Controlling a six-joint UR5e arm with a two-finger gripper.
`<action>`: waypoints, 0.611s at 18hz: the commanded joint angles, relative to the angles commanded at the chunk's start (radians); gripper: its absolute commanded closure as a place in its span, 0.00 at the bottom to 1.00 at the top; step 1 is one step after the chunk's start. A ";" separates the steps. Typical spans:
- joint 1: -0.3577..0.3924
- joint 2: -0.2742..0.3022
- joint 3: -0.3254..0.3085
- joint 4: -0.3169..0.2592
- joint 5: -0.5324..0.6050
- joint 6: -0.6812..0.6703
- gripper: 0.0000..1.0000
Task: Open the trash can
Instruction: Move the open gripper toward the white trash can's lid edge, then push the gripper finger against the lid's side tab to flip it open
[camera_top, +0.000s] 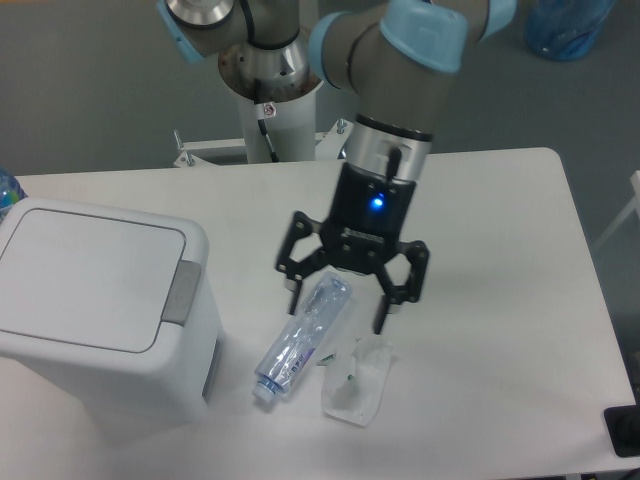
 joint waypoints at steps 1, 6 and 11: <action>-0.009 0.006 -0.009 0.000 0.002 -0.012 0.00; -0.075 0.008 -0.025 0.003 0.026 -0.019 0.00; -0.087 0.017 -0.078 0.005 0.026 -0.016 0.00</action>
